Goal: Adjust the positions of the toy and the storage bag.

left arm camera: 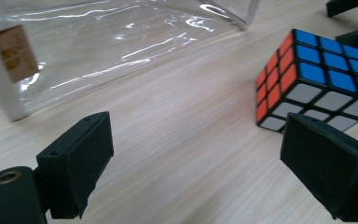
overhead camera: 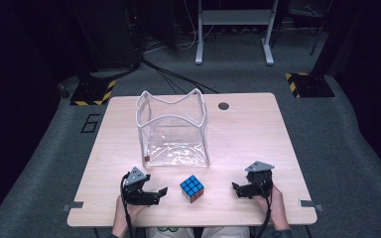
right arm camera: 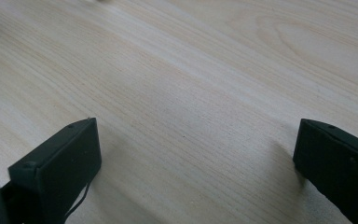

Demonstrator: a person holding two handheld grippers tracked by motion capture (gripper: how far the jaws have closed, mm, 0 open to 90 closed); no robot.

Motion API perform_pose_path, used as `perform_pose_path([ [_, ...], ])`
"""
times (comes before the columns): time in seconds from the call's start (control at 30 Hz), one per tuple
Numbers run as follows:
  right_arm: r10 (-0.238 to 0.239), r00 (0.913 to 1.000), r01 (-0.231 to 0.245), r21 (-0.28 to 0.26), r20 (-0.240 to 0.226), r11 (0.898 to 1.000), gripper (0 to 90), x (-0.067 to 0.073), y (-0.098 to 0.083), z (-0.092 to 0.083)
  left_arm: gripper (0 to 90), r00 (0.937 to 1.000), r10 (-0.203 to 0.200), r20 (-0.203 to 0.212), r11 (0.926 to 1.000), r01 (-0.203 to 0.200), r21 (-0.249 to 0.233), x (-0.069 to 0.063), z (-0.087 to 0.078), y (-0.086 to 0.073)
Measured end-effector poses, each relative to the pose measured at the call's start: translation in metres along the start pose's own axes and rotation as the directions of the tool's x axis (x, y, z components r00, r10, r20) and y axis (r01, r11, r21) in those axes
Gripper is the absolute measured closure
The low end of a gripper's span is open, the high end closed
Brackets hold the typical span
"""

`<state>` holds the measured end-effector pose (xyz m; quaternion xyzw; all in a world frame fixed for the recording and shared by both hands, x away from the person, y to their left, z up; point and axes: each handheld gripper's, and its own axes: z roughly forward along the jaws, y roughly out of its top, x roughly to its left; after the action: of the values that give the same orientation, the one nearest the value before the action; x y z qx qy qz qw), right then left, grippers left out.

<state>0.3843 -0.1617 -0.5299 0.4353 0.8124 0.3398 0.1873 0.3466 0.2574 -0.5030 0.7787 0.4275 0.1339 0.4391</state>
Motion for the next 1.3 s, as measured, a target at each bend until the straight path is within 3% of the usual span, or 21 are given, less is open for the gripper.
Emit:
perform_pose_path([
  [0.23,0.006,1.0000,-0.006,-0.002,0.003,1.000,0.2,0.001,0.001,0.001,9.3,0.9991,-0.010,-0.040,0.9999,0.010,0.013,0.015,-0.007,0.001],
  [0.43,-0.014,0.9996,0.014,0.019,-0.024,1.000,0.1,-0.001,0.001,-0.002,9.3,0.9977,-0.026,-0.063,0.9996,0.027,0.013,0.024,-0.009,0.002],
  [0.53,-0.025,0.9997,0.025,0.018,-0.004,1.000,0.0,-0.001,0.002,-0.001,9.3,0.9972,-0.023,-0.071,0.9995,0.024,0.019,0.027,-0.012,0.003],
  [0.7,0.004,1.0000,-0.004,0.018,-0.008,1.000,2.4,-0.003,0.007,-0.003,9.2,0.9961,-0.030,-0.083,0.9994,0.031,0.015,0.033,-0.016,0.008],
  [0.73,0.021,0.9996,-0.021,0.003,-0.019,1.000,3.0,-0.003,0.010,-0.004,9.2,0.9962,-0.024,-0.084,0.9995,0.025,0.017,0.035,-0.017,0.010],
  [0.9,0.015,0.9975,-0.017,-0.021,-0.069,1.000,4.3,-0.005,0.026,-0.011,9.2,0.9954,-0.019,-0.094,0.9997,0.021,0.015,0.040,-0.022,0.020],
  [1.3,-0.020,0.9934,0.017,-0.023,-0.113,1.000,5.5,0.001,0.069,-0.016,8.9,0.9922,-0.032,-0.121,0.9987,0.036,0.034,0.060,-0.036,0.042],
])
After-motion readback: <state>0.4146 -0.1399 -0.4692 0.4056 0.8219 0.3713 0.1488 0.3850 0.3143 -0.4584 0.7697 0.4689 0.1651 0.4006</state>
